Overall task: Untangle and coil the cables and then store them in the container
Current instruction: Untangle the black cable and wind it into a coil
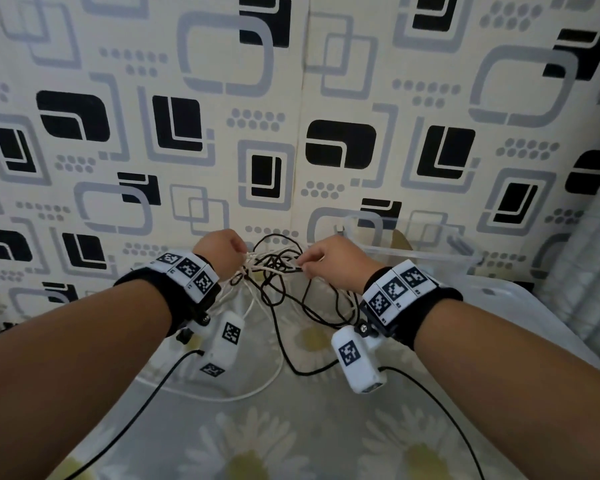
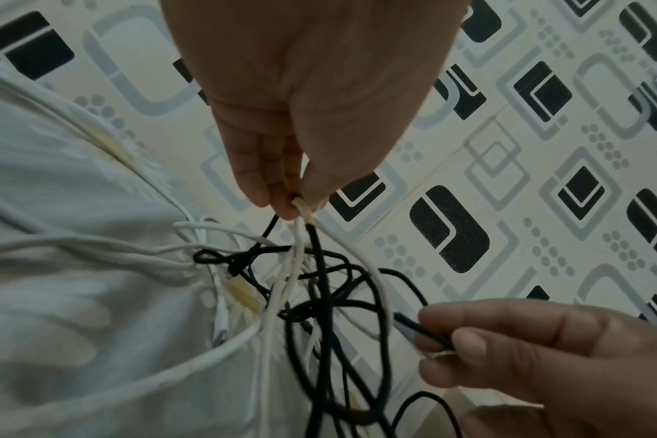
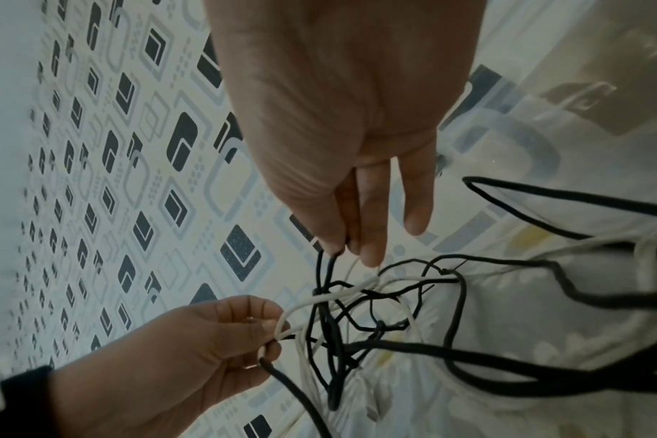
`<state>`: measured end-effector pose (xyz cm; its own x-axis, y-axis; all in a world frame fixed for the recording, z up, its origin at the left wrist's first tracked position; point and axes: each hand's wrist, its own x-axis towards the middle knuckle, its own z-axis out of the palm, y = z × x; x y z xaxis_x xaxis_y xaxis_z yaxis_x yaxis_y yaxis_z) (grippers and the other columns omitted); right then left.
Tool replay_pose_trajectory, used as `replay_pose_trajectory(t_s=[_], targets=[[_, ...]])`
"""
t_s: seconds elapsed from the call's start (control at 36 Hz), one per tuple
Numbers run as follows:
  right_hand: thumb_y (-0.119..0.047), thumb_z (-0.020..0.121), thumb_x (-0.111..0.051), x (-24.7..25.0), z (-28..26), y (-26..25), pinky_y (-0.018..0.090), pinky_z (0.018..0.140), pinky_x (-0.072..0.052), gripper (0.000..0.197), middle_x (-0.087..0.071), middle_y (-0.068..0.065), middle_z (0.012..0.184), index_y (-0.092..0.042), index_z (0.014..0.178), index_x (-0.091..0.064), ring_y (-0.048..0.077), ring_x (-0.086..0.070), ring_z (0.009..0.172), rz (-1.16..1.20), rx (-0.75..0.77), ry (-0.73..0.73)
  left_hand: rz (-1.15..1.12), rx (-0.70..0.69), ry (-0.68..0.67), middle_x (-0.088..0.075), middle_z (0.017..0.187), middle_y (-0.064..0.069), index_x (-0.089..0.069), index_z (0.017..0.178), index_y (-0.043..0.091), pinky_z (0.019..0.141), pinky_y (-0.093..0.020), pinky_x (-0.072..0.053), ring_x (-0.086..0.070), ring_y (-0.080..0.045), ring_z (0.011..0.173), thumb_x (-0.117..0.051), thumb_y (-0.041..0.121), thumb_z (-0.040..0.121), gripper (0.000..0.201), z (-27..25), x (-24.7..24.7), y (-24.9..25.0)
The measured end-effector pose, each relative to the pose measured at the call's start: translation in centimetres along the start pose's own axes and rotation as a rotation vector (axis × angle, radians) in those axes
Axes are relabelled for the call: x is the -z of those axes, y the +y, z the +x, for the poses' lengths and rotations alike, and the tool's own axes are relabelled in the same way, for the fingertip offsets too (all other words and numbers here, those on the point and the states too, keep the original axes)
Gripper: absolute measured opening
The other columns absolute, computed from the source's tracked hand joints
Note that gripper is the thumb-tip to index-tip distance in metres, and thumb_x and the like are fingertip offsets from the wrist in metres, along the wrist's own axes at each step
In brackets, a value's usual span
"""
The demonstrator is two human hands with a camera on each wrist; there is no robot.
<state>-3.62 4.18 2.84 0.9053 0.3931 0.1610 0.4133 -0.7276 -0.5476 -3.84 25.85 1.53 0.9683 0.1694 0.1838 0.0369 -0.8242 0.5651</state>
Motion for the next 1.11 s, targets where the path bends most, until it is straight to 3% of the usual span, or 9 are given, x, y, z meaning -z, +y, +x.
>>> replay_pose_trajectory(t_s=[0.11, 0.17, 0.25, 0.39, 0.47, 0.75, 0.86, 0.97, 1.11], targets=[[-0.013, 0.091, -0.059, 0.7, 0.0, 0.1, 0.012, 0.064, -0.044, 0.019, -0.074, 0.001, 0.092, -0.013, 0.103, -0.074, -0.006, -0.062, 0.068, 0.094, -0.009, 0.099, -0.023, -0.002, 0.047, -0.067, 0.105, -0.008, -0.061, 0.094, 0.016, 0.077, -0.029, -0.044, -0.060, -0.023, 0.094, -0.050, 0.006, 0.092, 0.015, 0.1, 0.4, -0.4], [-0.012, 0.091, -0.059, 1.1, -0.1, 0.3, 0.021, 0.078, -0.051, 0.020, -0.074, 0.000, 0.094, -0.012, 0.104, -0.074, 0.009, -0.068, 0.088, 0.126, -0.002, 0.148, -0.040, -0.006, 0.070, -0.066, 0.105, -0.007, -0.063, 0.097, 0.014, 0.077, -0.028, -0.042, -0.059, -0.022, 0.092, -0.049, 0.005, 0.092, 0.018, 0.1, 0.8, -0.7], [-0.012, 0.090, -0.057, 1.8, -0.2, 0.3, 0.037, 0.080, -0.058, 0.020, -0.075, -0.003, 0.087, -0.018, 0.100, -0.073, 0.026, -0.071, 0.087, 0.215, -0.011, 0.204, -0.070, -0.026, 0.114, -0.065, 0.105, -0.005, -0.064, 0.099, 0.013, 0.078, -0.027, -0.042, -0.057, -0.020, 0.092, -0.050, 0.004, 0.092, 0.018, 0.0, 1.4, -1.0], [-0.011, 0.095, -0.056, 3.2, -0.5, -0.4, 0.023, 0.068, -0.055, 0.019, -0.074, 0.003, 0.091, -0.014, 0.107, -0.070, 0.000, -0.069, 0.076, 0.409, 0.016, 0.322, -0.114, -0.029, 0.145, -0.067, 0.104, -0.009, -0.062, 0.099, 0.013, 0.078, -0.030, -0.045, -0.061, -0.026, 0.094, -0.051, 0.002, 0.091, 0.018, -0.3, 2.3, -1.3], [-0.006, 0.096, -0.054, 3.7, -0.5, -0.8, 0.024, 0.069, -0.054, 0.021, -0.072, 0.004, 0.096, -0.016, 0.104, -0.070, 0.004, -0.069, 0.078, 0.492, 0.034, 0.376, -0.122, -0.024, 0.170, -0.066, 0.112, -0.012, -0.065, 0.100, 0.012, 0.086, -0.036, -0.049, -0.061, -0.031, 0.102, -0.045, -0.002, 0.090, 0.027, -0.7, 2.8, -1.1], [-0.001, 0.094, -0.054, 4.5, -1.2, -2.4, 0.025, 0.076, -0.055, 0.022, -0.071, 0.000, 0.096, -0.015, 0.100, -0.069, 0.011, -0.071, 0.085, 0.673, 0.083, 0.471, -0.127, -0.079, 0.198, -0.067, 0.110, -0.004, -0.069, 0.103, 0.014, 0.072, -0.024, -0.040, -0.053, -0.016, 0.072, -0.054, 0.012, 0.094, 0.018, -1.4, 3.4, -0.7], [-0.002, 0.093, -0.057, 4.8, -1.4, -3.0, 0.028, 0.081, -0.057, 0.018, -0.071, 0.004, 0.098, -0.013, 0.101, -0.069, 0.013, -0.072, 0.087, 0.725, 0.106, 0.501, -0.140, -0.060, 0.180, -0.069, 0.090, -0.006, -0.072, 0.100, 0.012, 0.052, -0.022, -0.039, -0.051, -0.011, 0.056, -0.042, 0.005, 0.094, 0.032, -1.7, 3.3, -0.1], [-0.001, 0.093, -0.058, 4.8, -1.4, -3.3, 0.028, 0.082, -0.058, 0.017, -0.072, 0.008, 0.099, -0.013, 0.098, -0.068, 0.015, -0.072, 0.089, 0.815, 0.089, 0.532, -0.060, -0.143, 0.181, -0.067, 0.115, -0.007, -0.072, 0.103, 0.013, 0.080, -0.022, -0.044, -0.063, -0.022, 0.099, -0.040, -0.002, 0.090, 0.038, -2.2, 3.8, 0.4], [-0.003, 0.091, -0.061, 3.7, -1.1, -3.1, 0.032, 0.088, -0.056, 0.024, -0.067, 0.008, 0.116, -0.008, 0.113, -0.065, 0.018, -0.068, 0.103, 0.802, -0.038, 0.357, -0.130, -0.262, 0.215, -0.063, 0.101, -0.001, -0.069, 0.098, 0.024, 0.078, -0.028, -0.047, -0.059, -0.013, 0.079, -0.060, 0.017, 0.089, 0.014, -2.6, 4.1, 0.7]])
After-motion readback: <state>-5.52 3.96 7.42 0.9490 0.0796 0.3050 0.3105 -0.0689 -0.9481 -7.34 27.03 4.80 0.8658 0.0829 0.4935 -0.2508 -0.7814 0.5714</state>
